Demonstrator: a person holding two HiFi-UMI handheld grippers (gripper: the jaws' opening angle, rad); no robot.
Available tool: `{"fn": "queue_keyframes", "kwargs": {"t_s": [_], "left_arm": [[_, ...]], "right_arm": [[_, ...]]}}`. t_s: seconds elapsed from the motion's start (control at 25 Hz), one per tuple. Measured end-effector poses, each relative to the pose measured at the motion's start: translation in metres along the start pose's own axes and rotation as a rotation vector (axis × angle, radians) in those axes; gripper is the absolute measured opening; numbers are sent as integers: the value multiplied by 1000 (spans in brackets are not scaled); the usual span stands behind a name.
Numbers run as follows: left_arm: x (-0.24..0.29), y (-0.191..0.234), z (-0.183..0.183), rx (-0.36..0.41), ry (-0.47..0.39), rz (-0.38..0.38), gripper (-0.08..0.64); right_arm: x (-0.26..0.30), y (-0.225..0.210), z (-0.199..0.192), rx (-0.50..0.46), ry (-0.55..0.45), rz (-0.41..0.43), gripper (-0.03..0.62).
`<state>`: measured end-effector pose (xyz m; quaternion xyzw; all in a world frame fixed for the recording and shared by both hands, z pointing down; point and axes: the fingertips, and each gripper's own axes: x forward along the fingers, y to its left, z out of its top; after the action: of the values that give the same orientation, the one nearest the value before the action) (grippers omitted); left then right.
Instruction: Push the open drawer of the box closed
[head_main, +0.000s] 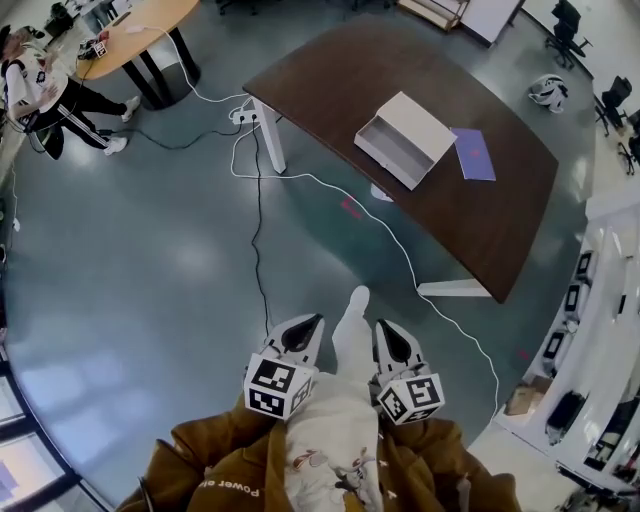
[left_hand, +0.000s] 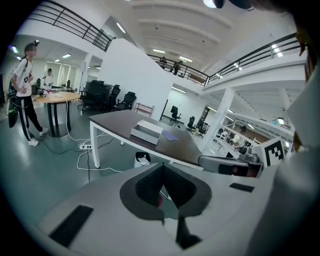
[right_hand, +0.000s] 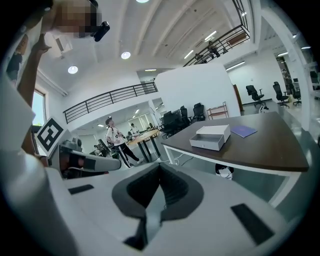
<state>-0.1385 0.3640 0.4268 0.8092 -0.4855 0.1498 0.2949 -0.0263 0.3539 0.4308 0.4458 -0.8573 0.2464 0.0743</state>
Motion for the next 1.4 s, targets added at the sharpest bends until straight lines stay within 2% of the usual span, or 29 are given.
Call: {"fn": "queue_keyframes", "kwargs": {"t_s": [0.32,0.6,0.88,1.08,1.4], "left_arm": [[123,-18,79,-8,47,40,6],[200,-32,125,21,63,39,6],[230,-24,154,31,73,58,6],[257,3,179,37,75,39,6],[304,57,225,102,49,7,6]], "right_arm": [[57,-119,73,30,21,44,6],[85,-192,113,45,6,42,6],[109,-220,133,66,3,39,6],[142,-234,151,66,7,10,6],[211,-253,179,45,6,-52,6]]}}
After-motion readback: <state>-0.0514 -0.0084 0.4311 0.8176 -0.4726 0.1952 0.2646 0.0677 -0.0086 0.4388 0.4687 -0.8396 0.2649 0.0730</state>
